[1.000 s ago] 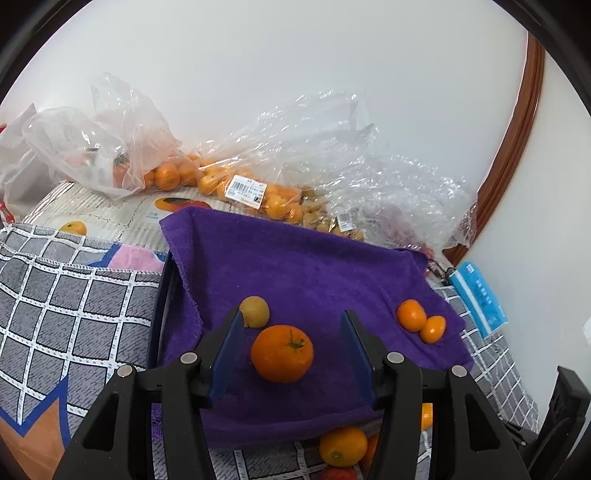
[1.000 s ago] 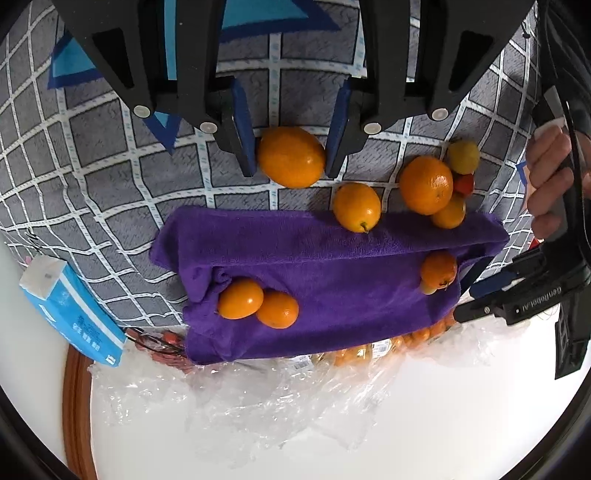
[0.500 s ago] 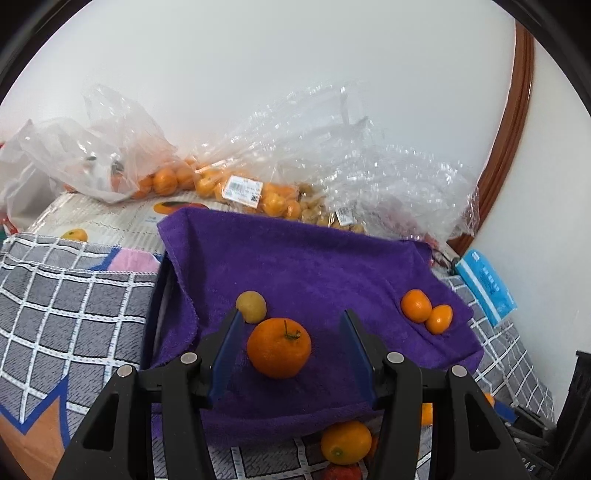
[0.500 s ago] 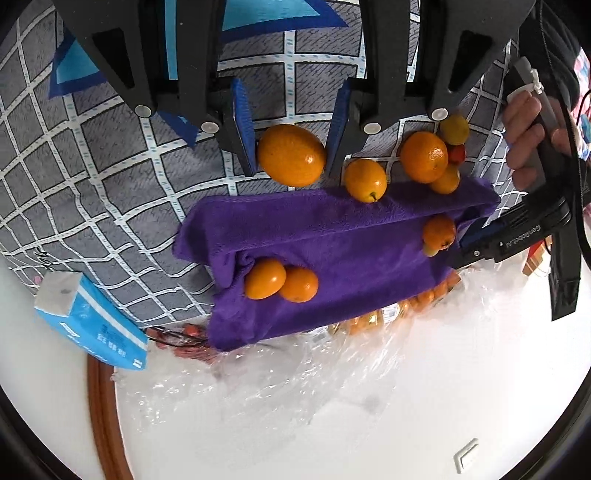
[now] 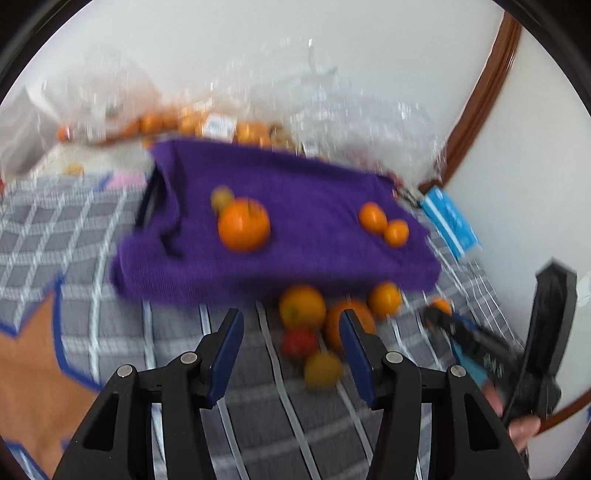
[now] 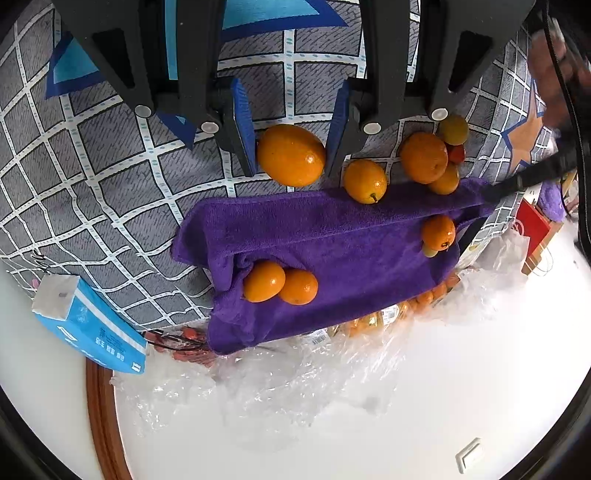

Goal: Organize fruits
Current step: 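Grasp the small yellow-green fruit with left tool while right tool grasps a round orange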

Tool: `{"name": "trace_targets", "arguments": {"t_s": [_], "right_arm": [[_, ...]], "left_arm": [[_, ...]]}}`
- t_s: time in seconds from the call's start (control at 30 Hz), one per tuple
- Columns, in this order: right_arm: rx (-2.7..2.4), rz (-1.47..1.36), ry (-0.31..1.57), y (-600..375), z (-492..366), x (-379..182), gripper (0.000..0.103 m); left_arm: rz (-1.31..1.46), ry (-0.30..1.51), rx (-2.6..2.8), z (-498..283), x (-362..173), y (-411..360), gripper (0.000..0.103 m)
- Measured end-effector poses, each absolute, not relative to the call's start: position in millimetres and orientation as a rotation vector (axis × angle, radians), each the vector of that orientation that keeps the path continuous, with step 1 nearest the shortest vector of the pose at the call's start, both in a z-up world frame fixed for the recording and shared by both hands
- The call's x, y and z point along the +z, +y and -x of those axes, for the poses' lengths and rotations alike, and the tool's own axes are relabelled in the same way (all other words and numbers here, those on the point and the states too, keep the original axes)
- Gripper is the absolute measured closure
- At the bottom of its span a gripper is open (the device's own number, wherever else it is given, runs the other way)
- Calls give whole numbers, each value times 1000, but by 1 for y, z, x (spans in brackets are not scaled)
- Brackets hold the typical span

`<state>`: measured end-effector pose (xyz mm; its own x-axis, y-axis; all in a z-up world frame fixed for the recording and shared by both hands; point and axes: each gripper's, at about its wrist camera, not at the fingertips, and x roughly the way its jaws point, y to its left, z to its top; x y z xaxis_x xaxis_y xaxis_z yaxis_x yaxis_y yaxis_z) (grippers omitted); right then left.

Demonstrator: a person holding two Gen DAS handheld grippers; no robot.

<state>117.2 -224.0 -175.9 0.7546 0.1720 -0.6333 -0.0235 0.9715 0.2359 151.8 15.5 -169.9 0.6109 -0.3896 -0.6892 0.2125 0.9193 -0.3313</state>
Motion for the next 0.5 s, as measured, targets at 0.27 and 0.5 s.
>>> {"name": "trace_targets", "arguments": {"t_s": [0.27, 0.5], "right_arm": [[104, -223, 709, -225, -117, -177, 66], [108, -231, 707, -228, -116, -177, 66]], "left_arm": [[157, 877, -412, -130, -184, -3, 58], [160, 895, -395, -140, -189, -13, 74]]}}
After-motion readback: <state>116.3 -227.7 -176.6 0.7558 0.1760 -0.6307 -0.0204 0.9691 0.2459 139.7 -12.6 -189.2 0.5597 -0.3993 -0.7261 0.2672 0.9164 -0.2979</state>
